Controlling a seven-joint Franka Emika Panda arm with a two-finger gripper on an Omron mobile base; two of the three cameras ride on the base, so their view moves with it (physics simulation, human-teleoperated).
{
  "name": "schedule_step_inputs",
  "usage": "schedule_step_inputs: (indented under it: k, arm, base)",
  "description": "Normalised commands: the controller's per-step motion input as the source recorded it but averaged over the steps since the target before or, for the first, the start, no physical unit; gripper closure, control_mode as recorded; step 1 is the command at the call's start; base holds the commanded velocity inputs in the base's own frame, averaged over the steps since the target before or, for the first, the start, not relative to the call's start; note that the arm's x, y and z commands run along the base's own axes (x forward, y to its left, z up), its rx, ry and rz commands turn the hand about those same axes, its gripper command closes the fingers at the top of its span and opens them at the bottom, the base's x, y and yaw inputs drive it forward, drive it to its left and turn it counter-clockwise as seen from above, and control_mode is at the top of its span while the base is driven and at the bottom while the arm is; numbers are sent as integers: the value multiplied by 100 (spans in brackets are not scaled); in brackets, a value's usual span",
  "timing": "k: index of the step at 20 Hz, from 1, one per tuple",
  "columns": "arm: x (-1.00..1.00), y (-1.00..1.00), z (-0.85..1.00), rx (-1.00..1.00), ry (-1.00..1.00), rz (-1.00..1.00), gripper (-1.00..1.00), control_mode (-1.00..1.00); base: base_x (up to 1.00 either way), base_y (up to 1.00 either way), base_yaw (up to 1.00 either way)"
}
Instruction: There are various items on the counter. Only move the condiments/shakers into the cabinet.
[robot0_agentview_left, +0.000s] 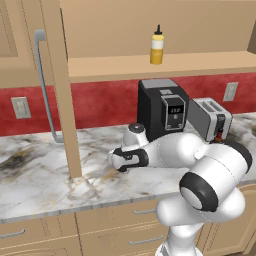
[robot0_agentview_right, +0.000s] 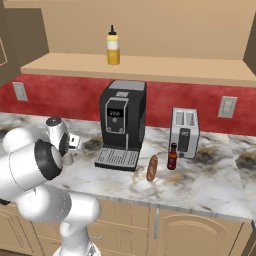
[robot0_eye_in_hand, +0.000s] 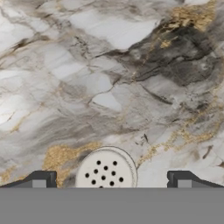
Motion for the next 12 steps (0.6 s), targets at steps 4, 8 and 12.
schedule_step_inputs:
  k: [4, 8, 12]
  arm:
    - [0, 0, 0, 0, 0, 0, 100, -100]
    - [0, 0, 1, 0, -1, 0, 100, -100]
    - [-4, 0, 34, 0, -12, 0, 100, -100]
  base:
    - [0, 0, 0]
    - [0, 0, 0]
    - [0, 0, 0]
